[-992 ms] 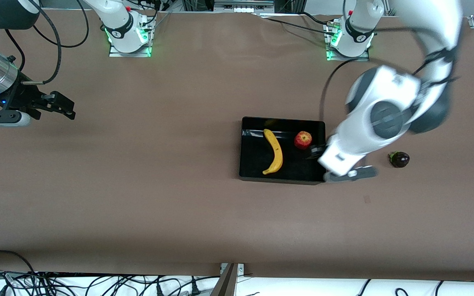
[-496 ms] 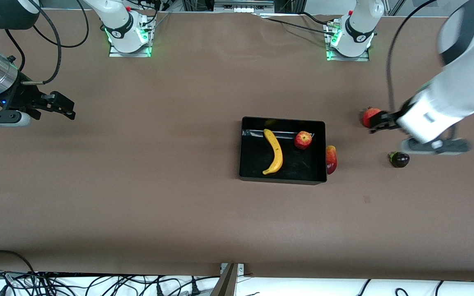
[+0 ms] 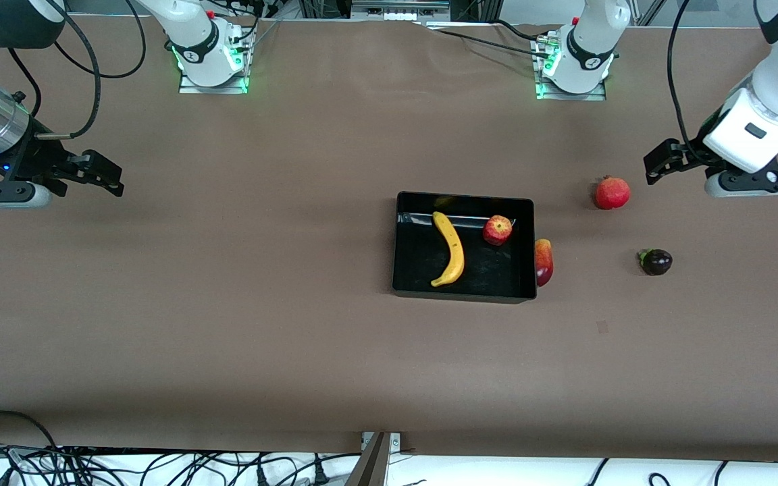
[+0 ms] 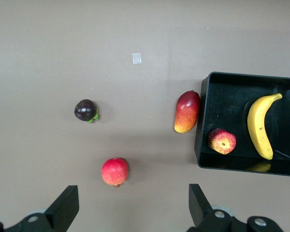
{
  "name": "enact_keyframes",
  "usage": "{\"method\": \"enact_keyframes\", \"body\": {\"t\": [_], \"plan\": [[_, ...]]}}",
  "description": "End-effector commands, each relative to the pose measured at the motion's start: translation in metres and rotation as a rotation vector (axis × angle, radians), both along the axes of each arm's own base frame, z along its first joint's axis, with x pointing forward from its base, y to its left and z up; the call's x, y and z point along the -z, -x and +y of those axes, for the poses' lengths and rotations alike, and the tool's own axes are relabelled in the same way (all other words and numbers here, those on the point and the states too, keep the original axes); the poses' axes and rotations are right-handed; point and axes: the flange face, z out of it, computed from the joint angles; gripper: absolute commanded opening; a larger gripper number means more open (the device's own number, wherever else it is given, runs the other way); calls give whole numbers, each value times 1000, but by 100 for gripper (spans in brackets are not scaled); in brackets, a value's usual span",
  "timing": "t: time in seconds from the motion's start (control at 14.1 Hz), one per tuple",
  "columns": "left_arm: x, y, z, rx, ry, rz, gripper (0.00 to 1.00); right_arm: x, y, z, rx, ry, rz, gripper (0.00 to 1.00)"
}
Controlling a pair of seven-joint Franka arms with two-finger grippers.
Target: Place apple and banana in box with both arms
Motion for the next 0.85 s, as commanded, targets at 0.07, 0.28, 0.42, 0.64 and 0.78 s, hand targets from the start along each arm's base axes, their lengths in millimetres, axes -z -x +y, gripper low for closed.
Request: {"method": "enact_keyframes", "body": {"t": [0.07, 0.28, 0.42, 0.64, 0.78], "plan": [[-2, 12, 13, 26, 14, -13, 100, -5, -2, -2, 2, 9, -9, 100], [-5, 12, 18, 18, 14, -16, 100, -5, -2, -2, 2, 9, -9, 100], [-6, 12, 26, 7, 14, -19, 100, -5, -2, -2, 2, 9, -9, 100], [-6, 14, 28, 4, 13, -7, 100, -5, -2, -2, 2, 9, -9, 100], [-7, 14, 27, 7, 13, -8, 100, -5, -2, -2, 2, 9, -9, 100]]}}
